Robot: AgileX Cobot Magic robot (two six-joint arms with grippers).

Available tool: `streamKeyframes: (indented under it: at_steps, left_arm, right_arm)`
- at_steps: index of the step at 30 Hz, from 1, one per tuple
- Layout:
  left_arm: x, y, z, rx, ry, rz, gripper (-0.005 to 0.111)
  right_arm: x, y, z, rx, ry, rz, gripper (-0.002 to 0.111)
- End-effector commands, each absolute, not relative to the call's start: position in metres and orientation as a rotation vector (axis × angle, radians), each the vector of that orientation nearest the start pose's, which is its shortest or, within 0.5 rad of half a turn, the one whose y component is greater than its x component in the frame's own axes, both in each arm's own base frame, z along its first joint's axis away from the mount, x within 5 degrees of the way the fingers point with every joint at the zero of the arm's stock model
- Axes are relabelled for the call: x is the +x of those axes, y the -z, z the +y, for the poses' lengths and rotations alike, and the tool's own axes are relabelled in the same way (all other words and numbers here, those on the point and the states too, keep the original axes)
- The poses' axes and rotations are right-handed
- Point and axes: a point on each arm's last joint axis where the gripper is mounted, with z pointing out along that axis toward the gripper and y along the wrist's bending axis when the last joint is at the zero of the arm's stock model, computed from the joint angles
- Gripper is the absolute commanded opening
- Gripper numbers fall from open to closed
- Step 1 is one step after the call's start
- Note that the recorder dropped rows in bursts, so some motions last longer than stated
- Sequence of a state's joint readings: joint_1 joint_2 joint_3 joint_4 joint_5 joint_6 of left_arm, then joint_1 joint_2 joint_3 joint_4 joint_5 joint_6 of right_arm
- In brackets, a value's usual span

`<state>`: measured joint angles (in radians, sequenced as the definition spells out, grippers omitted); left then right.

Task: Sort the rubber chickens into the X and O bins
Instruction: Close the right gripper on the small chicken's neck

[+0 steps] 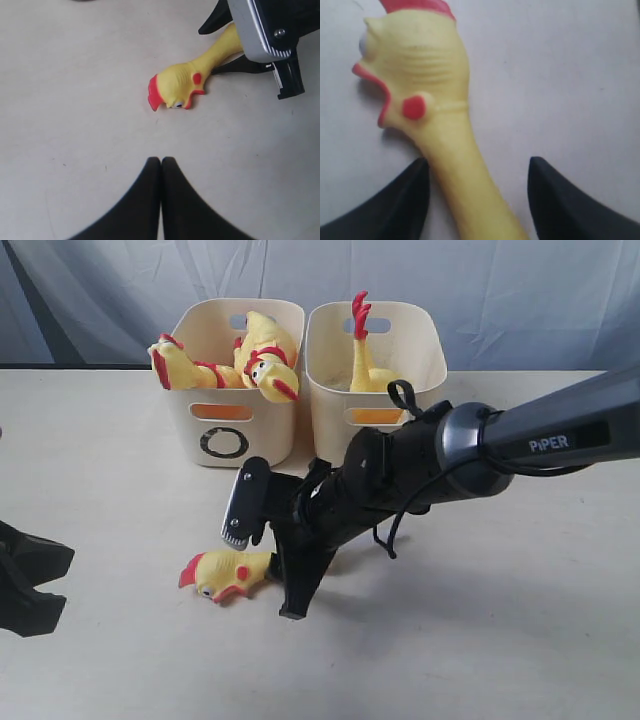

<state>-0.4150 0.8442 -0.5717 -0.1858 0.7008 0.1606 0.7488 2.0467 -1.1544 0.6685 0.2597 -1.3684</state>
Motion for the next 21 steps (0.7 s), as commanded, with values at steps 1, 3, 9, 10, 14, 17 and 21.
streamKeyframes:
  at_steps: [1,3,9,10,14,17,21]
  left_arm:
    - [0.1313,-0.2649,-0.0693,0.567,0.327,2.396,0.0]
    - [0.1313,-0.2649,-0.0693,0.567,0.327,2.396,0.0]
    - [0.1313,-0.2649,-0.0693,0.567,0.327,2.396,0.0]
    - [0.1313,-0.2649,-0.0693,0.567,0.327,2.396,0.0]
    - [0.1313,-0.2649,-0.0693,0.567,0.327,2.396,0.0]
    - [0.1313,-0.2649,-0.0693,0.567,0.327,2.396,0.0]
    - [0.1313,-0.2649,-0.0693,0.567,0.327,2.396,0.0]
  right_arm:
    - [0.2833,-0.1124,0.288,-1.792,-0.27,1.903,0.04]
    - [0.2829,-0.112,0.2883,-1.786,-0.282,1.919,0.031]
    - [0.2787,-0.111,0.2885,-1.789,-0.341,1.978,0.019]
    - [0.2777,-0.1107,0.2883,-1.793,-0.351,1.989,0.019]
    - [0.2771,-0.1101,0.2874,-1.798,-0.349,2.004,0.019]
    - [0.2776,-0.1099,0.2868,-1.783,-0.342,2.022,0.019]
    - [0.2772,-0.1067,0.2854,-1.774,-0.336,2.06,0.019]
